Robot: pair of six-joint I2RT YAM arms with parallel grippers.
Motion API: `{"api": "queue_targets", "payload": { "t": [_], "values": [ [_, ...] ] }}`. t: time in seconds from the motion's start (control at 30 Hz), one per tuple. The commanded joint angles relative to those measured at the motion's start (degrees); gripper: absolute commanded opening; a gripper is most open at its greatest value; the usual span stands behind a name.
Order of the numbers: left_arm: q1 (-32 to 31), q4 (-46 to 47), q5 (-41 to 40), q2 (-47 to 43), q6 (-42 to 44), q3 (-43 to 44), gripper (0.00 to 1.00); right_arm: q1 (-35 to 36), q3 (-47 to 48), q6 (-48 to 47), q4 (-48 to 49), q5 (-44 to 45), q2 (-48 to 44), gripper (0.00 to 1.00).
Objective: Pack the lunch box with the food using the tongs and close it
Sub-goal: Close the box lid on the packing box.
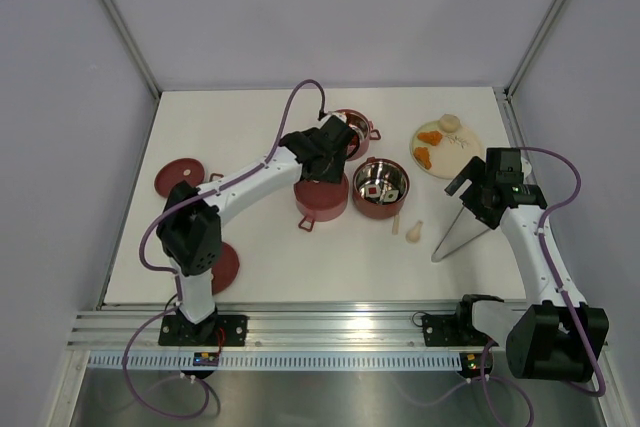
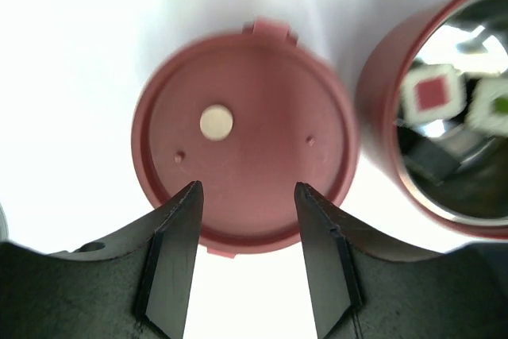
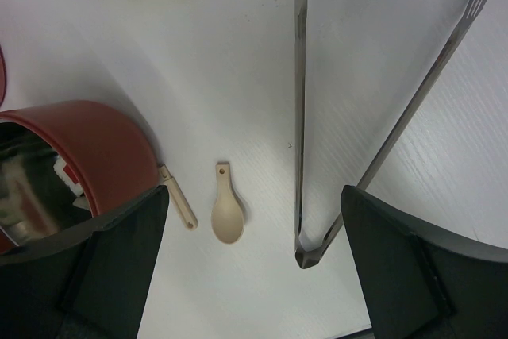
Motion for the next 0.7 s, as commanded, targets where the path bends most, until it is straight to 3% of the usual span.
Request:
{"api": "queue_targets", "payload": {
  "t": [0.0,0.17,0.47,0.67],
  "values": [
    [0.03,0.7,-3.83,1.45,0.33,4.18,0.55,-0.23,0.04,-0.54,0.74,-0.75,-1.46,0.97],
    [1.79,1.92,-4.36,5.05,0.06,5.07,0.58,-0.23,-0.49,-0.54,0.74,-0.75,-1.63,0.98],
    [5.31,3.6,6.8,12.96,-2.92,0.59,0.56,-0.23,-1.02,-0.71,0.91,-0.75,-1.63,0.98],
    [5.57,4.22,8.3,11.83,-4.15,-3.9,0.56,-0.23,-0.93,-0.71,1.18,-1.1,-1.37,0.97]
  ]
}}
